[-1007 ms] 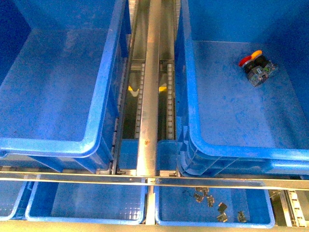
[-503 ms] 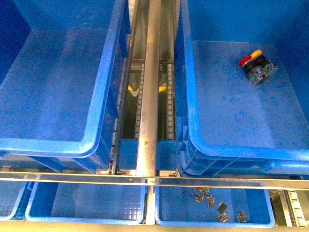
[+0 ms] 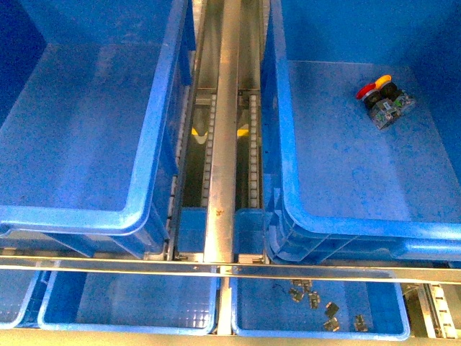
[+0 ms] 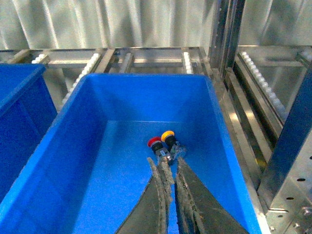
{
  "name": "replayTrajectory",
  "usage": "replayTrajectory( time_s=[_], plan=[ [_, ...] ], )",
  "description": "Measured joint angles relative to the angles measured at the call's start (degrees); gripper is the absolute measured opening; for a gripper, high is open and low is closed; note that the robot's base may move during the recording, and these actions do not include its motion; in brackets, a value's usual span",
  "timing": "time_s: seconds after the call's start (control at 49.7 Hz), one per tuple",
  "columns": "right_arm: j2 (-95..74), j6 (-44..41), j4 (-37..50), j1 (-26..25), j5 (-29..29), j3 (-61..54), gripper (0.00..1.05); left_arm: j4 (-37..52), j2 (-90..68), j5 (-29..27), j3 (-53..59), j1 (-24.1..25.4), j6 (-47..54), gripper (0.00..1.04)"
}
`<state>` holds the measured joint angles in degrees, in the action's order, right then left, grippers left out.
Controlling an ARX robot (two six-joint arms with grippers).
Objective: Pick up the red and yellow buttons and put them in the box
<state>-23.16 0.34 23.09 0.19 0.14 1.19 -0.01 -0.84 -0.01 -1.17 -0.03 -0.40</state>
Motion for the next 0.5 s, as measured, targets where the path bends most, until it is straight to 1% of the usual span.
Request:
replayTrajectory(
  time_s=[0.181,0.503],
  plan=[
    [5.9,0.0,-5.7,0.0,0.0,0.0,0.04,0.0,0.0,0.0,0.0,0.0,0.0,0.97],
    [11.5,0.0,-11.4,0.0,0.0,0.0,0.04,0.0,0.0,0.0,0.0,0.0,0.0,0.97]
  ],
)
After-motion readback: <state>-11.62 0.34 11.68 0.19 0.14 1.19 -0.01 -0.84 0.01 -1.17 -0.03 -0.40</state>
